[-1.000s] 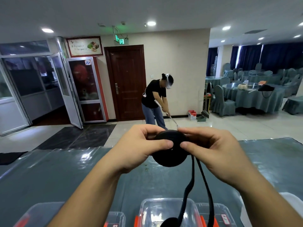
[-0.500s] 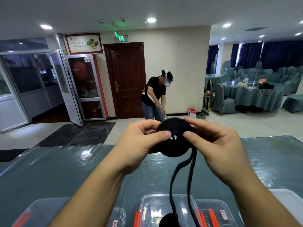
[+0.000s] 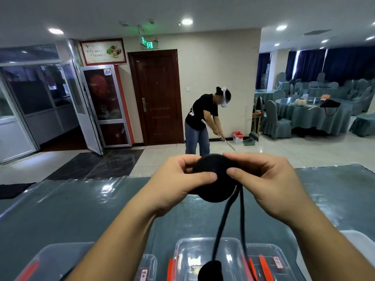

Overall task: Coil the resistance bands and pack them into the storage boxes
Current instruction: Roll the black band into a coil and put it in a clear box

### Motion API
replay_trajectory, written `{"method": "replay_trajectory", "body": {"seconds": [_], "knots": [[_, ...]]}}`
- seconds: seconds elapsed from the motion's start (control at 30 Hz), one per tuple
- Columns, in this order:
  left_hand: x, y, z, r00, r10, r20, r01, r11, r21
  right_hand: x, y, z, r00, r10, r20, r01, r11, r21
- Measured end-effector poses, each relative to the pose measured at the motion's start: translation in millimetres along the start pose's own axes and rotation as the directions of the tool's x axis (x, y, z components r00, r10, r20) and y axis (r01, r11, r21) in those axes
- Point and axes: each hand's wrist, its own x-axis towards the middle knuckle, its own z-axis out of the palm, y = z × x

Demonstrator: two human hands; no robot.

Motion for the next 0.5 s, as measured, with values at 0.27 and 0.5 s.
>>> {"method": "replay_trajectory", "body": {"seconds": [0.27,0.5], "knots": [[1.6,2.7,1.5,0.994,0.065,-0.091,-0.076,0.99,-0.123,-0.8,2.7,7.0,0.997,-0.031,-0.076,0.038,0.995,0.09],[3.4,7.0,-9.2,0.998,0.061,-0.014,-0.061,0.997,0.04,2.0,0.6,7.5,0.999,-0.001,-0.036,0.004,0.998,0.064]]}}
